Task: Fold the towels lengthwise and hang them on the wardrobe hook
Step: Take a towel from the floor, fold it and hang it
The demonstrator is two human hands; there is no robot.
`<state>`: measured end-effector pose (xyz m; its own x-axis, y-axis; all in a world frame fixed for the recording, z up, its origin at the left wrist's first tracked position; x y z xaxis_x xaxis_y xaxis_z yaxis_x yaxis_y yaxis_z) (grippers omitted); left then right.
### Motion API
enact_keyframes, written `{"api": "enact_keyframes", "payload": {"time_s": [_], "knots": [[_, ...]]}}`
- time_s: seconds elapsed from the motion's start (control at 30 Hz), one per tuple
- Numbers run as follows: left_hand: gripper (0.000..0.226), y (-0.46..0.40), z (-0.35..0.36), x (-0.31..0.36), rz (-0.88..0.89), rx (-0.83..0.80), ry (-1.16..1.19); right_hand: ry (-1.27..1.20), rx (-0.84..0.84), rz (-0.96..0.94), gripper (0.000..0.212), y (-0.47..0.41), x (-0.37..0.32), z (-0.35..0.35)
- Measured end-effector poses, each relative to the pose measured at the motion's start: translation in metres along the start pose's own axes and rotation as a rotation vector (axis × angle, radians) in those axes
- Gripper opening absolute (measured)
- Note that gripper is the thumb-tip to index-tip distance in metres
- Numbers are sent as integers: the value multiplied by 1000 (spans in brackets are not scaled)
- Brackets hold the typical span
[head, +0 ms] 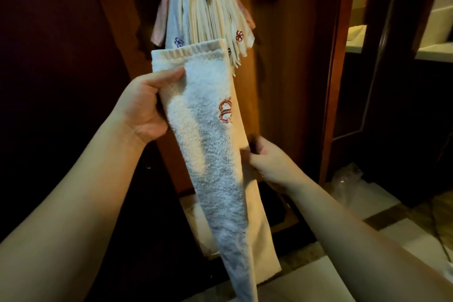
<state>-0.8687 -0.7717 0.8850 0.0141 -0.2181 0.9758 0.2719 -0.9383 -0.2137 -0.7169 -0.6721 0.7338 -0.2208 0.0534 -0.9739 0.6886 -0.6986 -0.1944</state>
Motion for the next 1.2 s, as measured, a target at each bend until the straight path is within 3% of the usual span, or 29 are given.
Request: {"api": "enact_keyframes", "payload": {"time_s": [0.13,0.23,0.4,0.53,0.63,0.8,1.1,1.2], "knots": [[46,-2,4,-1,-38,59,23,96,114,-160,17,8,-1,-1],[37,-5,5,0,-64,122,60,-9,161,-290,25,20,-2,-4],[29,-10,9,4,-112,171,112,53,144,-282,38,27,-7,-7],[32,-16,9,3,-111,205,137,-161,74,-126,20,25,-6,-1],[33,-18,9,4,-106,235,137,-66,35,-121,44,27,-7,2],[29,-19,8,11,-41,271,-21,-10,147,-171,26,27,-3,8],[24,-23,0,10,-16,312,-38,49,369,-348,24,30,-16,15],[24,-29,-5,2,-60,348,37,64,336,-288,40,23,-6,3]]}}
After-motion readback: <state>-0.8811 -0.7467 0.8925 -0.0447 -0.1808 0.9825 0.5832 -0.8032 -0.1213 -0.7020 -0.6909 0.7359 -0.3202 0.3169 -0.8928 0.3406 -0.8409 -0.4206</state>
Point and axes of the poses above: each hand's wrist, its own y-axis away from the middle knuckle, its own z-axis out of the palm, x = y × z, the point moved 5 cm from there along -y, towards the middle knuckle, and after that the axes turned 14 degrees about -y, right-handed, at the moved point
